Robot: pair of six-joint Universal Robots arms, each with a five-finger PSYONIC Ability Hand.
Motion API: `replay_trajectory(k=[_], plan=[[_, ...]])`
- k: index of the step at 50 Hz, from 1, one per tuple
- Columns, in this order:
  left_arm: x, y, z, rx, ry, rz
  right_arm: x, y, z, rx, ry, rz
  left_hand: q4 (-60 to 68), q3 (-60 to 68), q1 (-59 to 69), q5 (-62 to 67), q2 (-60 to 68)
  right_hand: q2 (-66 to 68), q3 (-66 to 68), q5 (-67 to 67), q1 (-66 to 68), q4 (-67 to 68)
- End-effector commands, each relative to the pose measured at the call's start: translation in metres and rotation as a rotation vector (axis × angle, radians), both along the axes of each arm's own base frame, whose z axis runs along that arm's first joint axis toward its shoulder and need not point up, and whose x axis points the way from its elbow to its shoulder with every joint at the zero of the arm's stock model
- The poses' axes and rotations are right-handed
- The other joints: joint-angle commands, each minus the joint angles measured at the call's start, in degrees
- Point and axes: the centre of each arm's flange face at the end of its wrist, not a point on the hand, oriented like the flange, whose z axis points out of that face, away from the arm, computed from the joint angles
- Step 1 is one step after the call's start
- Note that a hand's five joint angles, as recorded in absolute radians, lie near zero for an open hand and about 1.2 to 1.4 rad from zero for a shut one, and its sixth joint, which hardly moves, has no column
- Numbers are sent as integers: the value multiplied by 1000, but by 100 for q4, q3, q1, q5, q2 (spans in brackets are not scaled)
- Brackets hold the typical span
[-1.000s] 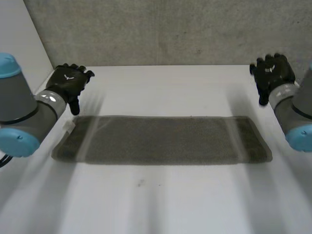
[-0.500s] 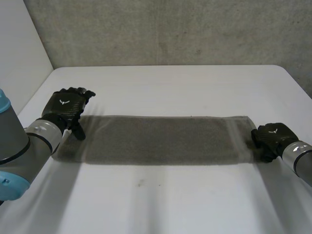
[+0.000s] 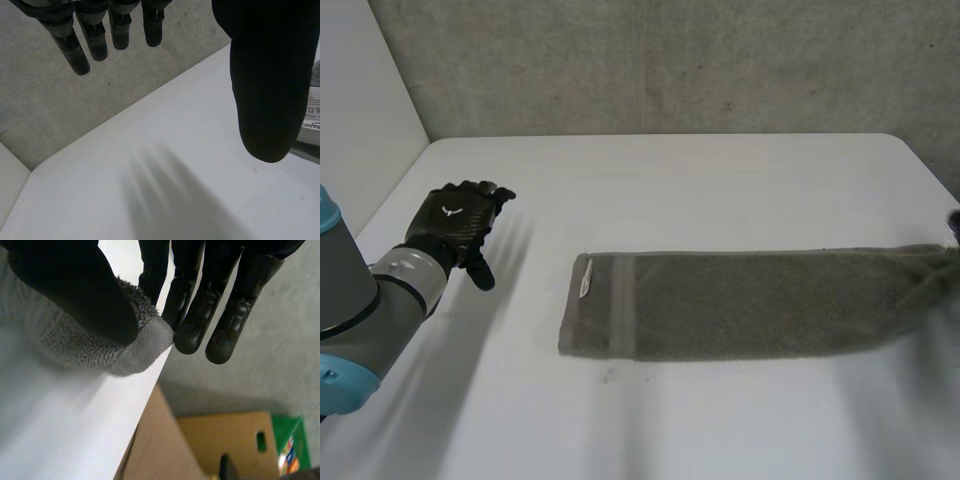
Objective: Fold the towel.
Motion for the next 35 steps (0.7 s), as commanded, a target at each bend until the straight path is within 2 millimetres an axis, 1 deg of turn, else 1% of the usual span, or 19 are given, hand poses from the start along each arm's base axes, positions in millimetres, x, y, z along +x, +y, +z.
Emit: replay_trajectory(k=[1, 2, 3, 5, 6, 8, 11, 13, 14, 16, 20, 21, 22, 23, 24, 28, 30, 33, 35], plan=[[0, 0, 0, 0, 1, 3, 130, 39, 47, -170, -229, 413, 37, 30, -28, -148, 50, 1275, 1193, 1396, 2589, 1169], [0, 1, -1, 3, 0, 3, 160, 56, 49, -178, -244, 530, 37, 30, -28, -148, 50, 1275, 1193, 1396, 2589, 1169], [0, 1, -1, 3, 0, 3, 160, 56, 49, -178, -244, 531, 37, 30, -28, -148, 50, 1275, 1193, 1396, 2589, 1169], [1, 2, -2, 7, -1, 3, 220, 99, 39, -151, -261, 771, 37, 30, -28, -148, 50, 1275, 1193, 1396, 2589, 1169], [1, 2, -2, 7, -1, 3, 221, 99, 39, -151, -261, 772, 37, 30, -28, -148, 50, 1275, 1193, 1396, 2589, 1169], [1, 2, -3, 10, -2, 3, 263, 137, 21, -96, -274, 960, 37, 30, -28, -148, 50, 1275, 1193, 1396, 2589, 1169], [1, 3, -4, 13, -3, 2, 278, 154, 9, -58, -280, 1034, 37, 30, -28, -148, 50, 1275, 1193, 1396, 2589, 1169], [1, 4, -4, 15, -3, 2, 297, 179, -20, 24, -275, 1127, 37, 30, -28, -148, 50, 1275, 1193, 1396, 2589, 1169], [1, 4, -4, 15, -3, 2, 297, 179, -20, 25, -275, 1128, 37, 30, -28, -148, 50, 1275, 1193, 1396, 2589, 1169], [1, 4, -5, 19, -4, 2, 305, 196, -41, 92, -271, 1169, 37, 30, -28, -148, 50, 1275, 1193, 1396, 2589, 1169], [0, 5, -6, 21, -4, -1, 310, 210, -54, 132, -268, 1204, 37, 30, -28, -148, 50, 1275, 1193, 1396, 2589, 1169], [-1, 6, -6, 21, -4, -6, 310, 208, -57, 131, -264, 1185, 37, 30, -28, -148, 50, -218, -300, -97, 1096, -324], [-1, 6, -6, 21, -4, -6, 310, 206, -58, 130, -261, 1171, 37, 30, -28, -148, 50, -3713, -3795, -3592, -2399, -3819], [-3, 7, -6, 21, -4, -11, 310, 206, -58, 130, -261, 1171, 37, 30, -28, -148, 50, -3748, -3830, -3627, -2434, -3854], [-4, 8, -6, 21, -4, -14, 308, 202, -54, 117, -259, 1140, 37, 30, -28, -148, 50, -5725, -5807, -5604, -4411, -5831], [-7, 9, -6, 18, -4, -24, 302, 194, -39, 80, -264, 1049, 37, 30, -28, -148, 50, -5725, -5807, -5604, -4411, -5831], [-10, 11, -5, 13, -3, -35, 281, 170, -17, 56, -331, 913, 37, 30, -28, -148, 50, -5725, -5807, -5604, -4411, -5831], [-20, 16, -3, -1, 1, -69, 265, 155, -8, 64, -392, 839, 54, 46, -11, -131, 67, -5725, -5807, -5604, -4411, -5831], [-34, 23, 0, -17, 7, -113, 237, 138, 4, 101, -526, 719, 37, 30, -28, -148, 50, -5725, -5807, -5604, -4411, -5831]])
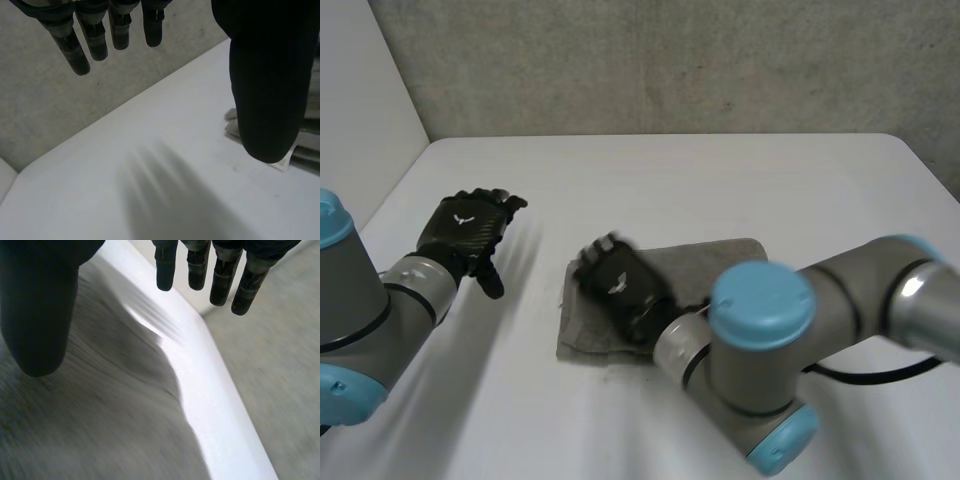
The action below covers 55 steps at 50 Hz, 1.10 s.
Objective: Fold the towel.
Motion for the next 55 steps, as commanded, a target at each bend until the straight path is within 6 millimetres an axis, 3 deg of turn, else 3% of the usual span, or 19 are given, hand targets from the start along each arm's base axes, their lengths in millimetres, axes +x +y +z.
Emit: replay_trajectory(k=[1, 6, 12, 17, 19, 20, 21, 23, 28, 30, 34, 39, 41, 48, 50, 51, 52, 53, 55], plan=[[-24, 12, 5, -30, 11, -78, -55, -44, 35, 153, -161, -258, 37, 52, -27, -147, 56, -347, -231, -375, -212, -349], [-52, 29, 6, -40, 25, -166, -96, -58, 32, 321, -209, -380, 37, 52, -27, -147, 56, -347, -231, -375, -212, -349], [-83, 41, -5, -28, 60, -251, -142, -62, 0, 466, -139, -497, 54, 69, -10, -131, 73, -347, -231, -375, -212, -349], [-92, 41, -20, -6, 48, -241, -162, -63, -18, 501, -98, -555, 54, 69, -10, -131, 73, 1579, 1695, 1551, 1714, 1577], [-91, 40, -22, -1, 41, -224, -164, -65, -27, 471, -56, -551, 54, 69, -10, -131, 73, 4354, 4471, 4326, 4489, 4353], [-89, 40, -23, 3, 37, -206, -164, -65, -27, 471, -55, -551, 54, 69, -10, -131, 73, 4371, 4488, 4343, 4506, 4370], [-87, 41, -23, 2, 36, -192, -164, -68, -29, 445, -42, -543, 37, 52, -27, -147, 56, 6603, 6719, 6574, 6738, 6601], [-85, 41, -21, 1, 33, -179, -162, -73, -25, 406, -48, -538, 37, 52, -27, -147, 56, 6653, 6769, 6625, 6788, 6651], [-73, 45, -8, -16, 39, -130, -153, -95, 3, 254, -114, -527, 37, 52, -27, -147, 56, 6653, 6769, 6625, 6788, 6651], [-67, 48, -4, -20, 42, -111, -127, -93, 31, 165, -164, -462, 37, 52, -27, -147, 56, 6653, 6769, 6625, 6788, 6651], [-47, 47, -2, -10, 50, -34, -78, -69, 47, 123, -187, -304, 37, 52, -27, -147, 56, 6653, 6769, 6625, 6788, 6651], [-29, 48, 7, -13, 91, 46, -14, -18, 30, 116, -119, -80, 37, 52, -27, -147, 56, 6653, 6769, 6625, 6788, 6651], [-26, 48, 9, -13, 102, 60, 12, 19, 5, 106, -14, 60, 37, 52, -27, -147, 56, 6653, 6769, 6625, 6788, 6651], [-16, 45, 9, -4, 118, 101, 17, 66, -38, 144, 185, 215, 37, 52, -27, -147, 56, 6653, 6769, 6625, 6788, 6651], [-17, 44, 10, -8, 121, 97, 16, 66, -33, 147, 180, 211, 37, 52, -27, -147, 56, 6003, 6120, 5975, 6138, 6001], [-18, 44, 12, -14, 126, 94, 15, 65, -24, 159, 154, 201, 37, 52, -27, -147, 56, 2872, 2989, 2844, 3007, 2871], [-18, 44, 12, -14, 126, 94, 15, 65, -24, 159, 154, 201, 37, 52, -27, -147, 56, 2841, 2957, 2813, 2976, 2839], [-20, 43, 15, -20, 131, 90, 14, 60, -6, 172, 94, 178, 37, 52, -27, -147, 56, -257, -140, -285, -122, -258], [-23, 43, 16, -11, 140, 83, 8, 43, 15, 198, 6, 122, 37, 52, -27, -147, 56, -347, -231, -375, -212, -349]])
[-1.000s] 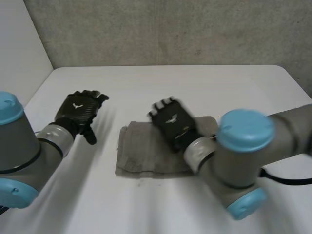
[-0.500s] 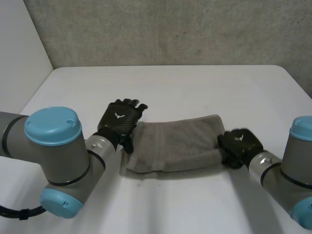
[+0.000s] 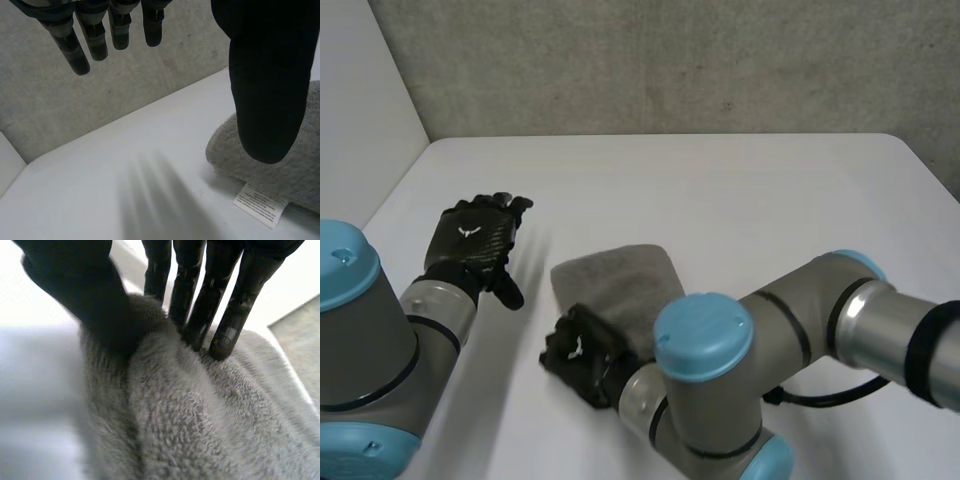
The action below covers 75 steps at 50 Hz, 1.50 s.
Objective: Fold the towel.
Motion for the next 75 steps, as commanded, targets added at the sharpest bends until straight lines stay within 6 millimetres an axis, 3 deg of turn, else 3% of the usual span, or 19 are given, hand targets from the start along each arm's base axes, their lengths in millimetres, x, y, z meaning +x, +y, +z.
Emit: replay_trajectory(k=[1, 5, 15, 19, 23, 34, 40, 46, 48, 49, 50, 51, 52, 53, 54, 59, 61, 64, 75], plan=[[-10, -4, 9, 2, 38, -25, -25, -49, 63, 105, -223, -199, 44, 52, -1, -147, 57, -3590, -3734, -3849, -2701, -3738], [-21, -4, 13, 38, 106, -43, -69, -107, 93, 291, -471, -428, 44, 52, -1, -147, 57, -3590, -3734, -3849, -2701, -3738], [-63, -2, 11, 210, 225, -101, -103, -129, 96, 513, -514, -557, 195, 203, 150, 4, 209, -3590, -3734, -3849, -2701, -3738], [-73, 2, 0, 274, 233, -100, -103, -134, 91, 564, -474, -558, 229, 237, 184, 38, 243, -3590, -3734, -3849, -2701, -3738], [-83, 6, -24, 339, 216, -72, -96, -142, 60, 649, -357, -566, 212, 220, 168, 21, 226, -3590, -3734, -3849, -2701, -3738], [-69, 19, -72, 386, 44, 43, -71, -137, 18, 536, -153, -458, 61, 69, 16, -131, 74, -3590, -3734, -3849, -2701, -3738], [-69, 19, -71, 326, -35, 7, -66, -141, 22, 417, -108, -412, 61, 69, 16, -131, 74, -3590, -3734, -3849, -2701, -3738], [-72, 20, -30, 214, -14, -39, -71, -147, 69, 299, -181, -439, 61, 69, 16, -131, 74, -3590, -3734, -3849, -2701, -3738], [-73, 19, -13, 177, 13, -44, -79, -148, 112, 223, -286, -485, 61, 69, 16, -131, 74, -3590, -3734, -3849, -2701, -3738], [-74, 19, 9, 128, 51, -51, -79, -148, 112, 223, -286, -485, 61, 69, 16, -131, 74, -3590, -3734, -3849, -2701, -3738], [-73, 19, 34, 76, 92, -52, -86, -152, 137, 181, -366, -527, 61, 69, 16, -131, 74, -3590, -3734, -3849, -2701, -3738], [-73, 19, 34, 76, 93, -52, -97, -157, 163, 147, -458, -585, 61, 69, 16, -131, 74, -3590, -3734, -3849, -2701, -3738], [-68, 19, 60, 28, 127, -48, -98, -157, 163, 146, -459, -586, 61, 69, 16, -131, 74, -3590, -3734, -3849, -2701, -3738], [-63, 23, 85, -6, 156, -58, -113, -162, 188, 108, -543, -651, 61, 69, 16, -131, 74, -3590, -3734, -3849, -2701, -3738], [-63, 23, 85, -6, 156, -58, -113, -162, 188, 108, -543, -651, 61, 69, 16, -131, 74, -3590, -3734, -3849, -2701, -3738], [-36, 18, 149, -68, 221, -54, -169, -156, 258, -26, -695, -849, 61, 69, 16, -131, 74, -3590, -3734, -3849, -2701, -3738], [-2, 9, 177, -65, 228, -10, -176, -151, 263, -22, -677, -870, 44, 52, -1, -147, 57, -3590, -3734, -3849, -2701, -3738], [15, 10, 186, -29, 255, -21, -182, -143, 265, 12, -637, -885, 44, 52, -1, -147, 57, -3590, -3734, -3849, -2701, -3738], [23, 12, 189, -3, 310, -76, -184, -132, 256, 56, -591, -891, 44, 52, -1, -147, 57, -3590, -3734, -3849, -2701, -3738]])
